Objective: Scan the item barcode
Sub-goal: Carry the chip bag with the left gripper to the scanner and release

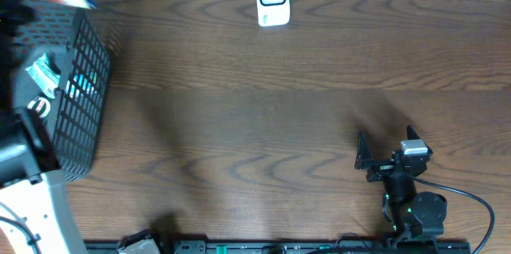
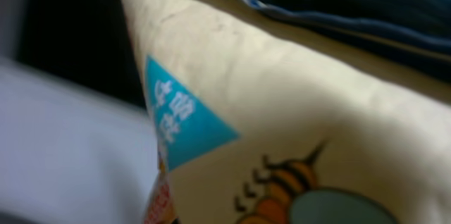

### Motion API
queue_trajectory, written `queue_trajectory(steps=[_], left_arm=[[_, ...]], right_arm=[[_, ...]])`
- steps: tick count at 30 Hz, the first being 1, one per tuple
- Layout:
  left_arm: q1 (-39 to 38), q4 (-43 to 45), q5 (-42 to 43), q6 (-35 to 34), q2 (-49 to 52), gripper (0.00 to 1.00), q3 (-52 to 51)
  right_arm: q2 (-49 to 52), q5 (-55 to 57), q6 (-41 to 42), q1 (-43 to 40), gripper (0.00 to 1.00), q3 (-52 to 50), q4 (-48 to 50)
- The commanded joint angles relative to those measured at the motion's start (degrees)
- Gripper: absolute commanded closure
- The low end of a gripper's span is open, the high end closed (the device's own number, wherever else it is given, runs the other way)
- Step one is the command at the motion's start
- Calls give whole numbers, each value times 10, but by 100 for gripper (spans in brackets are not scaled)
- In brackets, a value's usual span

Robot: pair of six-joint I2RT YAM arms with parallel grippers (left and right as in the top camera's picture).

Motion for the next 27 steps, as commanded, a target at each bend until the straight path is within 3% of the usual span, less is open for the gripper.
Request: queue_trajectory(steps=[1,3,8,12,16,25,26,27], left_arm=[[-91,-62,50,-32,7,92,9],[-135,-110,28,-27,16,93,9],[-262,-274,-122,19,76,93,9],[-337,-342,-221,51,141,92,9],[-396,-362,-291,55,214,93,9],[-487,-330,-298,52,351,92,9],[-493,-326,-298,52,360,87,9],[-499,-324,-298,52,369,72,9]], right_arm=[[-3,1,8,-1,1,0,-3],[-3,1,8,-1,1,0,-3],[-3,1,8,-1,1,0,-3],[-3,1,8,-1,1,0,-3],[-3,1,8,-1,1,0,-3],[-3,1,8,-1,1,0,-3],[-3,1,8,-1,1,0,-3],[-3,1,8,-1,1,0,-3]])
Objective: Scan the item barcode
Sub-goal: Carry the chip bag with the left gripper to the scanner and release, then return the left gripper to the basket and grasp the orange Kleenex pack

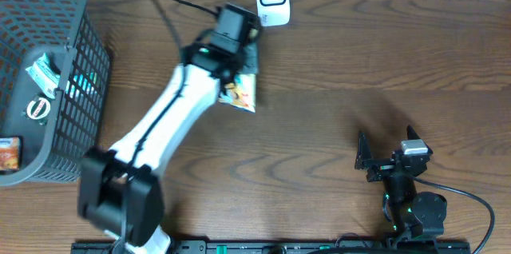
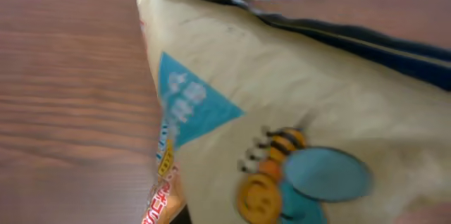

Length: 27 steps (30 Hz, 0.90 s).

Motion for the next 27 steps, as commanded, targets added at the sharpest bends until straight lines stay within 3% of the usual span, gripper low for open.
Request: queue_trajectory(steps=[1,2,4,5,6,10,18,22,27], left_arm=[[-18,8,-19,4,18,59,8],[-21,8,-19,4,23,50,8],[-21,9,-18,4,23,44,8],[-21,10,-18,4,21,29,8],[-21,13,-19,5,18,21,8],[-16,35,-19,55,-20,21,9],[35,116,-59,224,-177,21,9],[116,181,-104,264,-258,21,9],[305,228,-104,276,-321,16,9]], right_arm=[[-3,0,8,-1,1,0,-2],[-3,0,8,-1,1,0,-2],[-3,0,8,-1,1,0,-2],[-3,0,8,-1,1,0,-2],[-3,0,8,-1,1,0,-2],[-3,0,8,-1,1,0,-2],[-3,0,8,-1,1,0,-2],[-3,0,8,-1,1,0,-2],[-3,0,8,-1,1,0,-2]])
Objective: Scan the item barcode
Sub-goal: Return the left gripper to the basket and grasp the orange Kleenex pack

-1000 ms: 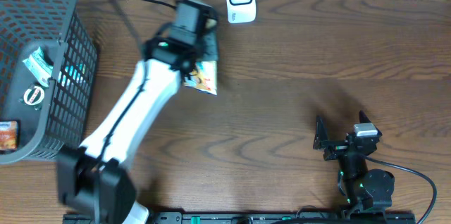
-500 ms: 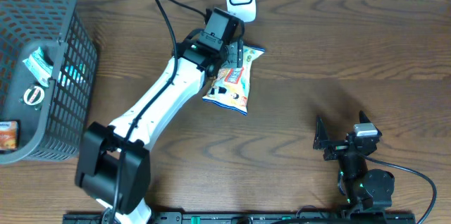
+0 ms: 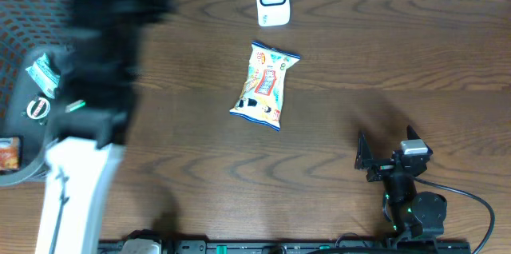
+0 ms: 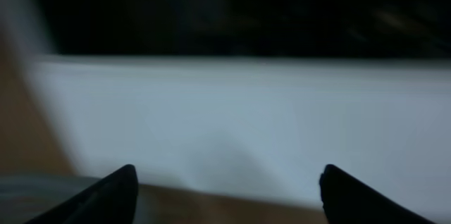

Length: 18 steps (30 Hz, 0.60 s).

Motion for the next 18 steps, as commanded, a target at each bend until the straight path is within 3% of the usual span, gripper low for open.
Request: queue_trajectory(steps=[1,5,8,12,18], left_arm=[[123,-2,-24,32,-17,15,5],[275,-61,-24,32,-1,14,5],[348,-106,-19,30,26,14,0],[388,-119,46,38,68,14,-22],[412,-194,78,41,169,15,2]], right_arm=[[-3,1,8,-1,1,0,-3],[-3,1,8,-1,1,0,-3],[-3,1,8,-1,1,0,-3],[-3,1,8,-1,1,0,-3],[-3,1,8,-1,1,0,-3]])
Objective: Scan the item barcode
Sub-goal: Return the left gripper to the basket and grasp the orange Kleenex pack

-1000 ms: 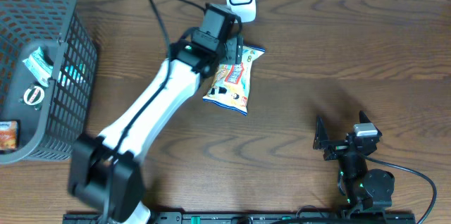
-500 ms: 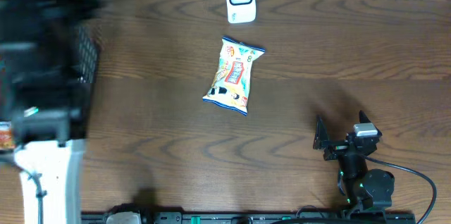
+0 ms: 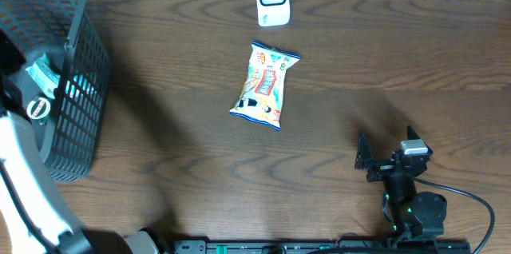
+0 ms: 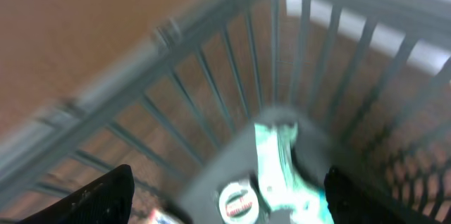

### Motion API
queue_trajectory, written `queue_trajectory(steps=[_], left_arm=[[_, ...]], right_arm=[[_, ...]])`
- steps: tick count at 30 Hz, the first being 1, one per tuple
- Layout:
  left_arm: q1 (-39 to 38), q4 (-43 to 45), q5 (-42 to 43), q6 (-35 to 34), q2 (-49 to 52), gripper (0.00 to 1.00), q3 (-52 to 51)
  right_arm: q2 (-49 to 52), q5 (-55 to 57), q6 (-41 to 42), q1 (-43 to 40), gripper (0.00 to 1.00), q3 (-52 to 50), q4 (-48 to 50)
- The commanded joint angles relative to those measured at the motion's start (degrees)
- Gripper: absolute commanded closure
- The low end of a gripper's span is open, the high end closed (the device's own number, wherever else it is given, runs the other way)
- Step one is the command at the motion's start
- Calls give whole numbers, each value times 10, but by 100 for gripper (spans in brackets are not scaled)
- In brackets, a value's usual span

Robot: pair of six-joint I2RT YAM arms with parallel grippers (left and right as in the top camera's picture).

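A colourful snack bag (image 3: 264, 86) lies flat on the brown table, a little in front of the white scanner at the back edge. Nothing touches the bag. My left gripper (image 4: 229, 175) hangs open over the dark mesh basket (image 3: 84, 86) at the far left. Between its fingers (image 4: 106, 196) I see a teal packet (image 4: 282, 160) and a round lidded item (image 4: 236, 199) on the basket floor, both blurred. My right gripper (image 3: 384, 134) rests open near the front right, far from the bag.
The basket holds the teal packet (image 3: 41, 74) and the round item (image 3: 37, 109). My left arm's white link (image 3: 28, 182) runs along the left edge. A black cable (image 3: 471, 198) loops by the right arm's base.
My left arm has swung from a blur at the back left to a place over the basket, and its camera looks down into it. Bag, scanner and right arm have not moved.
My left gripper first held the snack bag at the basket. Then it held the bag near the scanner at the middle back. After that the bag lay on the table with the gripper open and back at the left. Now the gripper is over the basket.
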Motion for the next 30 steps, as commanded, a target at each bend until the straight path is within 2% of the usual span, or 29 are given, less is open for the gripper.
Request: queue_trajectory(steps=[1,3,6,8,9,13,20,25,30], left_arm=[[16,-38,31,10,63,15,31],[26,-81,62,27,106,15,62],[40,-113,88,12,165,14,87],[44,-113,86,9,190,8,87],[46,-113,81,9,198,2,87],[49,-117,26,6,222,1,86],[49,-128,-161,69,244,0,44],[49,-129,-166,90,244,8,9],[49,-130,-166,115,244,9,-15]], right_arm=[[-3,0,8,-1,1,0,-3],[-3,0,8,-1,1,0,-3],[-3,0,8,-1,1,0,-3],[-3,0,8,-1,1,0,-3],[-3,0,8,-1,1,0,-3],[-3,0,8,-1,1,0,-3],[-3,0,8,-1,1,0,-3],[-3,0,8,-1,1,0,-3],[-3,0,8,-1,1,0,-3]])
